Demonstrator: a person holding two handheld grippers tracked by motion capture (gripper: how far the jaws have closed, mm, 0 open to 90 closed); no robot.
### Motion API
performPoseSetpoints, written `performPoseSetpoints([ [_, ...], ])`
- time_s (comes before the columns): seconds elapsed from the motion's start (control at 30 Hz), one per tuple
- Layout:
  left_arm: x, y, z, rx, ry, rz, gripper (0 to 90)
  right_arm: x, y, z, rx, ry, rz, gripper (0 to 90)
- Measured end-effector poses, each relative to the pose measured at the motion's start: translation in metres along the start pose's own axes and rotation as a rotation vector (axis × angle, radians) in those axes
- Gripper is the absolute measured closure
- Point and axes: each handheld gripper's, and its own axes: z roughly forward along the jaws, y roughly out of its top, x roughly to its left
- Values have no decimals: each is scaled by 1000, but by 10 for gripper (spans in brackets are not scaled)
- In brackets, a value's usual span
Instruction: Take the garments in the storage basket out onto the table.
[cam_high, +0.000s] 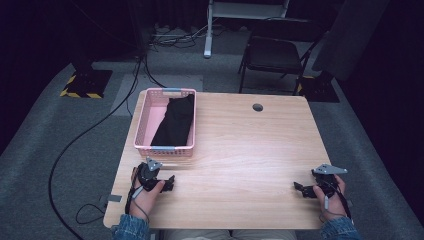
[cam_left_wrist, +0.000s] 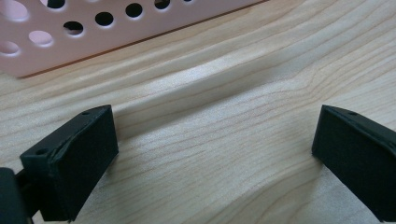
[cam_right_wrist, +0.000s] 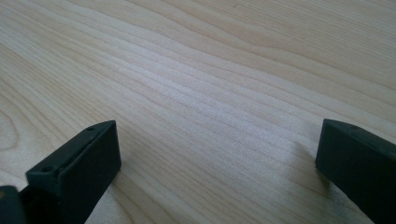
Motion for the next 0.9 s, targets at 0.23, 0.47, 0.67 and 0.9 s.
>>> performPoseSetpoints([
  [0.23, -1, 0, 0, 1, 6, -7, 0, 0, 0, 0, 0, 0, 0, 0],
  [0.47, -1, 0, 0, 0, 8, -10, 0, 0, 0, 0, 0, 0, 0, 0],
  [0.67, -1, 0, 0, -1, 9, -14, 0, 0, 0, 0, 0, 0, 0, 0],
  [0.9, -1, 0, 0, -2, 9, -16, 1, 0, 0, 0, 0, -3, 3, 0],
])
